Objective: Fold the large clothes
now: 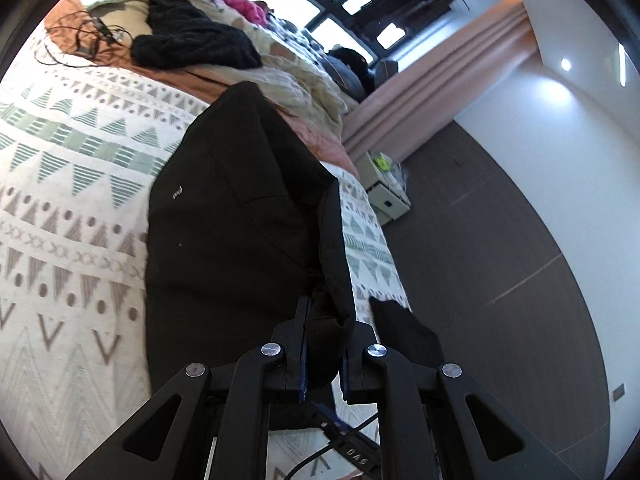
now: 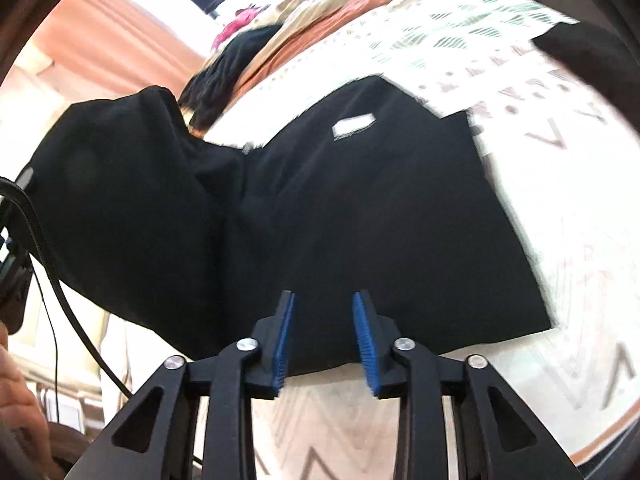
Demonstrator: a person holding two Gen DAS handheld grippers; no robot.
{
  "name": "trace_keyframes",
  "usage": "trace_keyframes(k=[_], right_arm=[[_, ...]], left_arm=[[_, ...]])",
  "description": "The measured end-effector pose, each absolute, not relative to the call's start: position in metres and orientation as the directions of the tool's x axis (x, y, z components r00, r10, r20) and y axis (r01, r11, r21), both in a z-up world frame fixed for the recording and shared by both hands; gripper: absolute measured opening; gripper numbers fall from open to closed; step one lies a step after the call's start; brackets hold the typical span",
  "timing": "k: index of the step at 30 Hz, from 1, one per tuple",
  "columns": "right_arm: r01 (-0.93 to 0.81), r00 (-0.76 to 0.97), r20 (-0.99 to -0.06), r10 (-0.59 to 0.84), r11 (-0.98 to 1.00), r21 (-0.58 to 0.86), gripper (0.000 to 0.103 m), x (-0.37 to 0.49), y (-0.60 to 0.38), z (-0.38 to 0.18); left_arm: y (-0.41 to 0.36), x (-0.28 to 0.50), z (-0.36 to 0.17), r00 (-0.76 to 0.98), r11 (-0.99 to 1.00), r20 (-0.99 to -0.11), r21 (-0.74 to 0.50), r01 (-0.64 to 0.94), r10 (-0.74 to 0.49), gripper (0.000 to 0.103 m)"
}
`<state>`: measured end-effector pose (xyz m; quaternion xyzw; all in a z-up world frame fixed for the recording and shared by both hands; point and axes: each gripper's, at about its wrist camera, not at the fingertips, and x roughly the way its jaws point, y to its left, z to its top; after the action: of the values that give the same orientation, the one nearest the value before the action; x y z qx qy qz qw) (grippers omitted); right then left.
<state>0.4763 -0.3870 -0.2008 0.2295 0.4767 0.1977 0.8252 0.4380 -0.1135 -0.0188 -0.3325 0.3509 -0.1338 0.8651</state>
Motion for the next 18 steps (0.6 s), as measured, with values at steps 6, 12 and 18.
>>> trace_keyframes(k=[6, 12, 18], right_arm=[[-0.009, 0.539, -0.670, 0.510, 0.799, 0.602, 0.035, 0.476, -0.429, -0.198], [0.075, 0.579, -0.664, 0.473, 0.780, 0.622, 0.036, 0.474, -0.469, -0.199], [0.114, 0.596, -0.662, 0.455, 0.768, 0.630, 0.036, 0.472, -0.493, -0.201]], left_arm=[[-0.157, 0.457, -0.038, 0.661, 0.754, -0.555, -0.656, 0.026, -0.506, 0.011], [-0.198, 0.476, -0.073, 0.578, 0.781, -0.628, -0.624, 0.027, -0.521, 0.011], [-0.231, 0.476, -0.089, 0.492, 0.798, -0.669, -0.596, 0.092, -0.557, 0.030]])
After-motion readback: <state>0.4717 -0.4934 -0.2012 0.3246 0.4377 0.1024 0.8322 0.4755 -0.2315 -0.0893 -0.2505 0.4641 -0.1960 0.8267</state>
